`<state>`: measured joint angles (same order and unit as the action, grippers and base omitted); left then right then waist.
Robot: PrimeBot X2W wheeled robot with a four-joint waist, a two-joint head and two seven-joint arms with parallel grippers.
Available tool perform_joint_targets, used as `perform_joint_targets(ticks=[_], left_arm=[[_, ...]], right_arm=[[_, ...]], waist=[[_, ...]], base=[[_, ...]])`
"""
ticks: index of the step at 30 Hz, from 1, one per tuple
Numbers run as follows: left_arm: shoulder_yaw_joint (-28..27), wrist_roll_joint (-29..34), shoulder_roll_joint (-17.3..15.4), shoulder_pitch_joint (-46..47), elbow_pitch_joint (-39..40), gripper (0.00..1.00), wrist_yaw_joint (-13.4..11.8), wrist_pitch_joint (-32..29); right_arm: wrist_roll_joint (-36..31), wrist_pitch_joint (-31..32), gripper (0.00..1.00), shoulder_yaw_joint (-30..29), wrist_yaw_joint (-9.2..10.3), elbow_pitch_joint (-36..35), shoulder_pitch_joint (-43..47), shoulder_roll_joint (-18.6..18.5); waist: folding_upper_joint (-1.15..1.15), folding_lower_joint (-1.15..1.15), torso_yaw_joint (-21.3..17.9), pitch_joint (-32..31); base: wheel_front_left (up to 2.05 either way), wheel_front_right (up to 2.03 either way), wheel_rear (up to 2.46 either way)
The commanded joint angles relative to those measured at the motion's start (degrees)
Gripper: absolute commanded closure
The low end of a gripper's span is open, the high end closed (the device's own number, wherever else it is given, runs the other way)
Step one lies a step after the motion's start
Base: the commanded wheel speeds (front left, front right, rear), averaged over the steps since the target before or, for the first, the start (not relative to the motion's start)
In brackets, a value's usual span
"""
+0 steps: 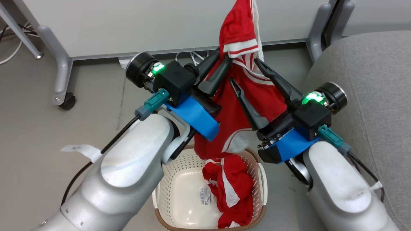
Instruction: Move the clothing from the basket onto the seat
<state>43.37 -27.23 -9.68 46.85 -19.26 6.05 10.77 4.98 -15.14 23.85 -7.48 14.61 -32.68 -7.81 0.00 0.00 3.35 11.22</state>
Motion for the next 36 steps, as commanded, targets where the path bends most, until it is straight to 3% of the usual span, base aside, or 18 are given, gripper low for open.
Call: perform_joint_targets(ticks=[1, 9, 10, 11, 36], left_arm=[[0.3, 0.1, 0.3, 0.7, 0.3, 1.00, -0.2, 0.4], [1.9, 0.4, 1.3, 1.0, 1.2, 1.00, 0.0, 0.5], [2.1, 0.4, 1.3, 0.9, 1.3, 1.00, 0.0, 0.5], [2.2, 0.4, 1.4, 0.9, 1.3, 1.00, 0.0, 0.5], [3.5, -0.5, 0.7, 1.1, 0.4, 1.00, -0.4, 0.7]], right_arm=[[-0.5, 0.0, 0.00, -0.1, -0.03, 1.4, -1.6, 0.3], [0.5, 0.0, 0.00, 1.4, -0.03, 8.6, -4.6, 1.9], [1.2, 0.0, 0.63, 1.7, -0.03, 9.4, -4.8, 2.1], [1.6, 0.0, 1.00, 2.1, -0.03, 10.0, -5.0, 2.2], [3.1, 0.0, 1.00, 2.5, -0.03, 9.4, -4.1, 2.7]], waist=[[0.00, 0.00, 0.2, 0.2], [0.00, 0.00, 0.8, 0.6], [0.00, 0.00, 0.9, 0.6], [0.00, 0.00, 0.9, 0.5], [0.00, 0.00, 0.3, 0.4]], base=[[0.00, 0.00, 0.00], [0.00, 0.00, 0.00], [0.00, 0.00, 0.00], [0.00, 0.00, 0.00], [0.00, 0.00, 0.00]])
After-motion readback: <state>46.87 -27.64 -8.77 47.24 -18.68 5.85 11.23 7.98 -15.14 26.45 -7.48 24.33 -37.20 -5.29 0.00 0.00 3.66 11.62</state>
